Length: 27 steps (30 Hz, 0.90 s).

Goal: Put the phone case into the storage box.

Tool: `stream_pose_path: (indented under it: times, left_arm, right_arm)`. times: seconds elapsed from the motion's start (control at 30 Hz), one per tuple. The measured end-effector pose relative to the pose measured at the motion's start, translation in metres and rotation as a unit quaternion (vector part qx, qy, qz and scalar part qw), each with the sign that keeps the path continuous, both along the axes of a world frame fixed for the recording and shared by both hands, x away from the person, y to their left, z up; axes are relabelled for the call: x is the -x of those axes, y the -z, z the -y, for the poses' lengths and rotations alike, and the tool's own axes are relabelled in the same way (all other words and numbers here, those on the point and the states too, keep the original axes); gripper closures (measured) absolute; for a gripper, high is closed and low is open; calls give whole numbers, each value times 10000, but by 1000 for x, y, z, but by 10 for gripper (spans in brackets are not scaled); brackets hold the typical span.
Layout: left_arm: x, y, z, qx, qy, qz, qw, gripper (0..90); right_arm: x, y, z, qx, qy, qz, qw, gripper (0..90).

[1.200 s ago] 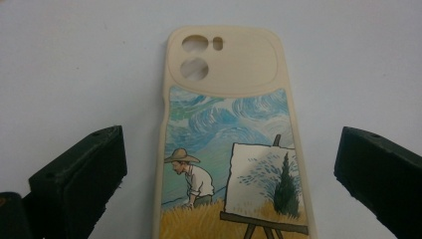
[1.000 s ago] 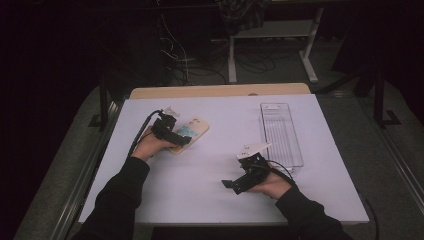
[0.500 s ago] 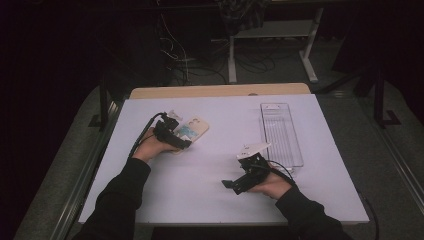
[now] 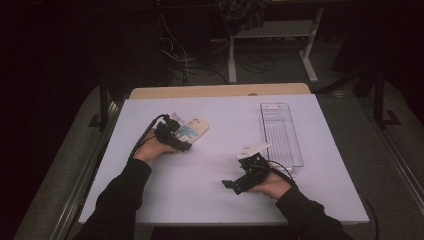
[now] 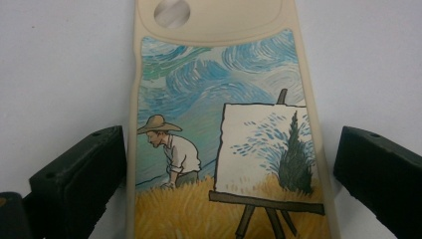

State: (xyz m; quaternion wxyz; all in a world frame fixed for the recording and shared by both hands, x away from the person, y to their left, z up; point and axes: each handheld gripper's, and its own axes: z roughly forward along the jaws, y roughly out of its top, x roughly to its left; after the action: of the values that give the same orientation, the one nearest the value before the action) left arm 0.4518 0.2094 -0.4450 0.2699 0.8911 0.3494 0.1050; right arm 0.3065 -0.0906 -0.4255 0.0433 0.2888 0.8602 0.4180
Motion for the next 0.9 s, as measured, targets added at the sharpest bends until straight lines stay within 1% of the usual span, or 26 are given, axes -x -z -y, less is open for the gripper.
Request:
stream_pose_path:
  times: [0.03,0.07,0.13,0.27,0.53,0.57,0.6,0.67,0.73,0.77,0.8,0.83,0.9]
  left_arm:
    - [0,0,0,-3,-25,-38,10000,18]
    - [0,1,-1,60,-32,-18,10000,19]
    - [0,0,-1,35,-27,-22,10000,20]
    - [1,1,0,55,-71,-35,10000,19]
    - [0,0,0,27,-66,-47,10000,23]
    - [0,0,0,15,-75,-56,10000,23]
    - [0,-1,1,-42,-88,-82,9999,26]
    - [0,-1,1,-40,-98,-83,9999,29]
    - [1,-1,1,-57,-98,-83,9999,40]
    - [1,-2,0,-47,-82,-71,9999,47]
    - [1,-2,0,-1,-78,-50,10000,60]
    - [1,-2,-1,-13,-70,-42,10000,83]
    - [1,-2,-1,27,-72,-31,10000,91]
  right_arm:
    - [0,0,0,0,-1,1,10000,0]
    - [0,0,0,-1,-2,-2,10000,0]
    - [0,0,0,3,1,1,10000,0]
    - [0,0,0,2,-1,-3,10000,0]
    - [0,0,0,7,-11,1,10000,0]
    - [0,0,0,6,-11,-2,10000,0]
    - [0,0,0,0,-15,-11,10000,0]
    - [0,0,0,-9,-10,-20,10000,0]
    - [0,0,0,-16,-8,-24,10000,0]
    - [0,-1,0,-20,17,-70,10000,0]
    - [0,0,0,-19,1,-48,10000,0]
    - [0,0,0,-17,0,-38,10000,0]
    - [0,0,0,-25,9,-76,10000,0]
